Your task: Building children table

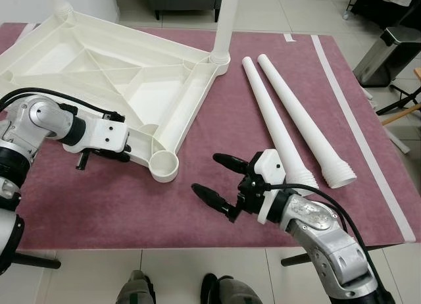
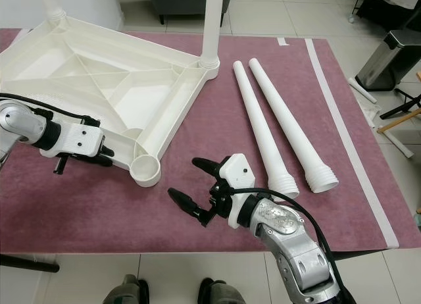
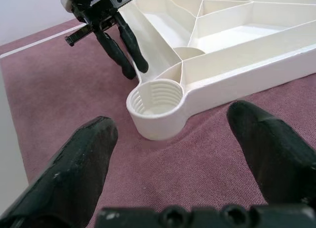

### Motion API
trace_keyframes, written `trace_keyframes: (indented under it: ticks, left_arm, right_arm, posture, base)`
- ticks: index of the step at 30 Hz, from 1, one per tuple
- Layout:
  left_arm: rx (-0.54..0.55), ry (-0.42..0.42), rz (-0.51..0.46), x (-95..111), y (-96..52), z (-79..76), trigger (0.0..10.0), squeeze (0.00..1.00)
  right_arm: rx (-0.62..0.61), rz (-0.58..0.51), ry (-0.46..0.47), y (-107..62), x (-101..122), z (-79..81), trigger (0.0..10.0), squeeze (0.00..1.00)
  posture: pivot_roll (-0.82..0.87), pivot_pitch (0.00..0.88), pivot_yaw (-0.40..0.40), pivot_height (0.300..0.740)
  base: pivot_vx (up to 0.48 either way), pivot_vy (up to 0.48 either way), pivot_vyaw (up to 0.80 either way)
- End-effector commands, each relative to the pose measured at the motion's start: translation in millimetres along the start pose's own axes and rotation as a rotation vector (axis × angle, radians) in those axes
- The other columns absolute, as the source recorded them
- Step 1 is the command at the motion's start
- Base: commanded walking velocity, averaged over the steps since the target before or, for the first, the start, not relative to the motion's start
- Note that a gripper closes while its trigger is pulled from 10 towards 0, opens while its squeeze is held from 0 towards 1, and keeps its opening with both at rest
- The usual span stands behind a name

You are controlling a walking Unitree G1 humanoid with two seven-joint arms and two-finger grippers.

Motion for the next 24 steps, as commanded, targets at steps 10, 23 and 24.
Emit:
trace_keyframes:
  ticks: [10,23,24]
  left_arm:
    - [0.047,0.089,-0.166,56.5,-10.7,16.1,0.0,0.0]
    - [0.217,-0.081,-0.243,82.2,-2.8,41.5,0.0,0.0]
    - [0.222,-0.104,-0.234,81.5,3.5,40.4,0.0,0.0]
  right_arm:
    - [-0.011,0.001,0.017,2.2,-2.9,0.3,10.0,0.0]
    - [-0.009,0.0,0.017,5.9,-4.5,-0.4,10.0,0.0]
    - [-0.009,-0.001,0.017,6.4,-4.5,-0.4,10.0,0.0]
  posture:
    - [0.06,0.195,0.001,0.74]
    - [0.08,0.187,-0.001,0.74]
    - [0.09,0.186,0.0,0.74]
  base:
    - [0.0,0.0,0.0]
    - [0.0,0.0,0.0]
    - [0.0,0.0,0.0]
Point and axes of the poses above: a point about 5 cm out from each wrist's last joint towards the gripper, its own y axis pointing out of the wrist towards the gripper, its own x axis along the axis of the wrist's last joint, z = x × y, the point moved 6 cm from there along y, pointing out of the wrist towards the gripper, and after that the axes turned 8 degrees about y, right-handed, at the moved point
